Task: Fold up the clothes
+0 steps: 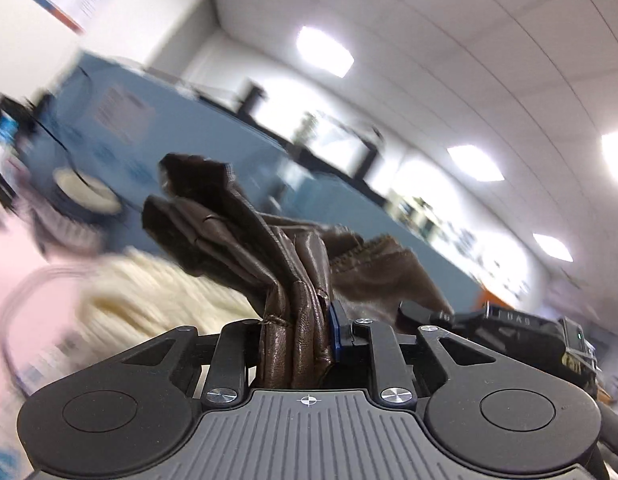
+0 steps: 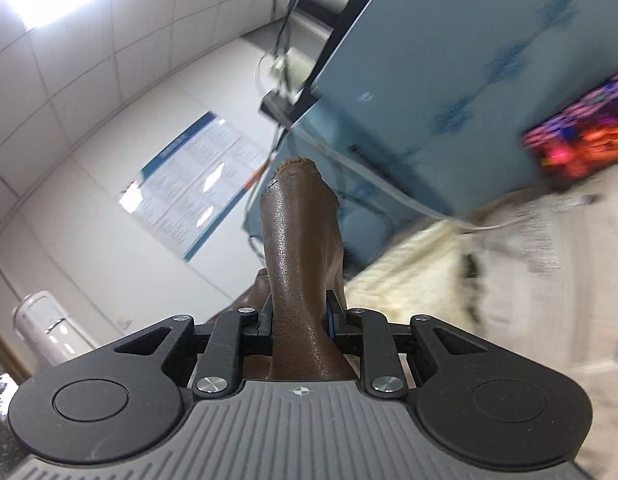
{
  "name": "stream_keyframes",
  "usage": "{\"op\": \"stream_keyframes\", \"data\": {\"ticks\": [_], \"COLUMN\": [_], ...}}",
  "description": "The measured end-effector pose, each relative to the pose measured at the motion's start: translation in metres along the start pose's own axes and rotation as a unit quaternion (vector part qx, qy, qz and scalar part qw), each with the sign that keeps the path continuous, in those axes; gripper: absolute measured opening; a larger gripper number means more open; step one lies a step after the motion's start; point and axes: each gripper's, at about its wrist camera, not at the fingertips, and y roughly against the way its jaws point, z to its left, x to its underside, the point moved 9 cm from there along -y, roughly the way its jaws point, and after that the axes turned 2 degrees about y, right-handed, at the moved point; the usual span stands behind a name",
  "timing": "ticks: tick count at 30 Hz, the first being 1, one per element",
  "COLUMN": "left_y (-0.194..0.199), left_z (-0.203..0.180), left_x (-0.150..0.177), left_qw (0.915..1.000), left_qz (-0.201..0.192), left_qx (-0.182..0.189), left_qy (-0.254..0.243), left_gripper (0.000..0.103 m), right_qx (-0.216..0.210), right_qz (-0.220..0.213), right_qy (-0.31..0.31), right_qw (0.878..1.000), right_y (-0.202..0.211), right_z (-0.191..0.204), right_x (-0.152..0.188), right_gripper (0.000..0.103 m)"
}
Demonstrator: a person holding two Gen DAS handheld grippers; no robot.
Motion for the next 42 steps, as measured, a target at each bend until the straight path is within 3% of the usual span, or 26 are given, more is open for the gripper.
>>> {"op": "stream_keyframes", "data": {"ticks": [3, 6, 13, 18, 22, 24, 25, 26, 29, 31, 33, 36, 40, 42], "left_y": [-0.01, -0.024, -0.055, -0.054, -0.052, -0.051, -0.049, -0.045, -0.039, -0.045, -0.05, -0.05, -0.041, -0.034], "left_z": [0.019, 0.038, 0.071, 0.091, 0.097, 0.101, 0.105, 0.107, 0.115, 0.124, 0.13, 0.134, 0.128, 0.119], "left_x": [-0.021, -0.022, 0.01, 0.018, 0.02, 0.021, 0.02, 0.018, 0.016, 0.023, 0.028, 0.028, 0.021, 0.014], "left_qw": [0.9988, 0.9951, 0.9935, 0.9904, 0.9856, 0.9824, 0.9789, 0.9742, 0.9595, 0.9499, 0.9455, 0.9435, 0.9531, 0.9532], "left_qz": [-0.032, -0.049, -0.009, 0.005, 0.009, 0.013, 0.008, -0.003, -0.015, 0.015, 0.032, 0.03, -0.01, -0.043], "left_qx": [-0.037, -0.085, -0.113, -0.137, -0.167, -0.183, -0.201, -0.223, -0.281, -0.312, -0.324, -0.33, -0.301, -0.299], "left_qy": [0.0, -0.017, -0.004, 0.02, 0.027, 0.033, 0.036, 0.034, 0.019, 0.014, 0.01, 0.01, 0.027, 0.014], "left_gripper": [0.02, 0.02, 0.02, 0.024, 0.043, 0.057, 0.075, 0.085, 0.09, 0.096, 0.098, 0.102, 0.102, 0.102], "right_qx": [-0.011, -0.005, 0.049, 0.105, 0.149, 0.168, 0.178, 0.187, 0.203, 0.21, 0.212, 0.209, 0.195, 0.177], "right_qz": [0.004, 0.013, 0.038, 0.037, 0.04, 0.042, 0.043, 0.043, 0.046, 0.043, 0.044, 0.043, 0.043, 0.041], "right_qy": [0.013, 0.031, 0.039, 0.089, 0.137, 0.154, 0.156, 0.154, 0.148, 0.152, 0.154, 0.155, 0.139, 0.117], "right_qw": [1.0, 0.999, 0.997, 0.99, 0.979, 0.973, 0.971, 0.969, 0.967, 0.965, 0.964, 0.965, 0.97, 0.976], "right_y": [-0.036, -0.063, -0.107, -0.119, -0.124, -0.127, -0.128, -0.129, -0.131, -0.133, -0.133, -0.133, -0.12, -0.106], "right_z": [0.011, 0.011, -0.036, -0.063, -0.073, -0.079, -0.083, -0.088, -0.101, -0.106, -0.109, -0.109, -0.097, -0.088], "right_x": [-0.001, 0.004, 0.011, 0.015, 0.021, 0.024, 0.024, 0.025, 0.027, 0.028, 0.028, 0.028, 0.026, 0.024], "right_gripper": [0.019, 0.019, 0.019, 0.021, 0.03, 0.036, 0.039, 0.041, 0.047, 0.049, 0.051, 0.055, 0.083, 0.087]}}
